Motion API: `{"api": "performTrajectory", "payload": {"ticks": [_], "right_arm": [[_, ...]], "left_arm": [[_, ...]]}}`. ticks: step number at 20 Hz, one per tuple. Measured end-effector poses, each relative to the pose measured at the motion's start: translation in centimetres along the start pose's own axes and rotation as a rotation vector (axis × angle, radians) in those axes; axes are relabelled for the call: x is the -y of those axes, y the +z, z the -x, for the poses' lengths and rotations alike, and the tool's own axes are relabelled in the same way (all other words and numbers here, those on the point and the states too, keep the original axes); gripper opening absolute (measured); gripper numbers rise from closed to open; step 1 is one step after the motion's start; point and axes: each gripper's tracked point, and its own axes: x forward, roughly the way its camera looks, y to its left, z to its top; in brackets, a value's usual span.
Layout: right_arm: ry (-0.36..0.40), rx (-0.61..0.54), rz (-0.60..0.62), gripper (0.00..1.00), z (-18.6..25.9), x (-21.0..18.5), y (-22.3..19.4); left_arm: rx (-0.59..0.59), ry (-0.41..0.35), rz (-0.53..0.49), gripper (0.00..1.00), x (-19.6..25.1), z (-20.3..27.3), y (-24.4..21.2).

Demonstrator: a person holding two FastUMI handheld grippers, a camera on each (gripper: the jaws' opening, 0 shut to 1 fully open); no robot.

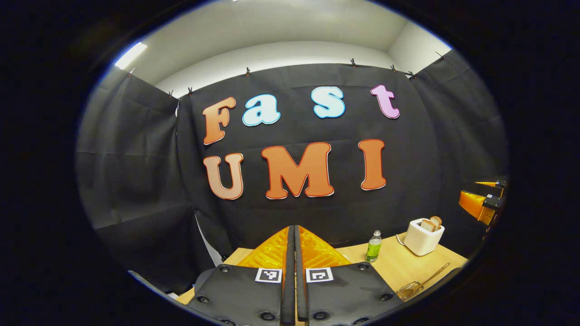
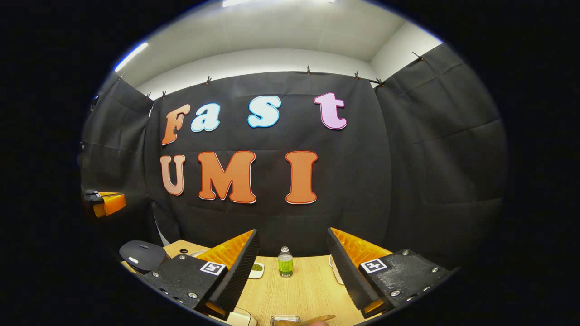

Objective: Close the left gripper, press the button to open the rice cooker; take a wooden spoon from the chopstick holder with the right hand, scoop a spoonful of rice and pour it into the rice cooker, then put the wooden spoon back into the chopstick holder.

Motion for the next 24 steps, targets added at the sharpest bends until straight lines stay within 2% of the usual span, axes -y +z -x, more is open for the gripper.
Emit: {"api": "performTrajectory", "payload": {"ticks": [1, 2, 4, 5, 10, 15, 16, 17, 18, 24], "right_arm": [[-0.003, -0.002, 0.003, 0.93, 0.0, 0.1, -0.1], [-0.005, -0.005, 0.007, 0.93, 0.0, 0.2, -0.3], [-0.015, -0.012, 0.016, 0.93, 0.0, 0.4, -0.6], [-0.022, -0.015, 0.02, 0.93, 0.1, 0.6, -0.7], [-0.053, -0.045, 0.043, 0.93, 0.8, 1.3, -2.0], [-0.084, -0.089, 0.048, 0.93, 1.8, 2.2, -3.6], [-0.087, -0.1, 0.045, 0.97, 1.8, 2.3, -4.0], [-0.093, -0.112, 0.044, 0.97, 1.9, 2.5, -4.4], [-0.101, -0.119, 0.043, 0.93, 2.1, 2.7, -4.6], [-0.129, -0.153, 0.05, 0.93, 2.5, 3.3, -6.0]], "left_arm": [[-0.037, 0.017, 0.002, 0.07, -0.7, -0.3, -0.8], [-0.083, 0.023, 0.012, 0.0, -1.4, -0.9, -1.6], [-0.184, 0.024, 0.045, 0.16, -2.7, -1.5, -3.3], [-0.226, 0.036, 0.063, 0.07, -3.8, -1.8, -4.0], [-0.51, 0.083, 0.118, 0.07, -8.9, -2.9, -9.1], [-0.827, 0.116, 0.226, 0.07, -11.4, -0.2, -16.4], [-0.872, 0.116, 0.243, 0.05, -11.3, -0.1, -17.9], [-0.906, 0.117, 0.258, 0.06, -11.4, -0.1, -19.0], [-0.946, 0.118, 0.273, 0.06, -11.6, 0.2, -20.0], [-1.11, 0.13, 0.375, 0.06, -12.0, 1.3, -24.9]]}}
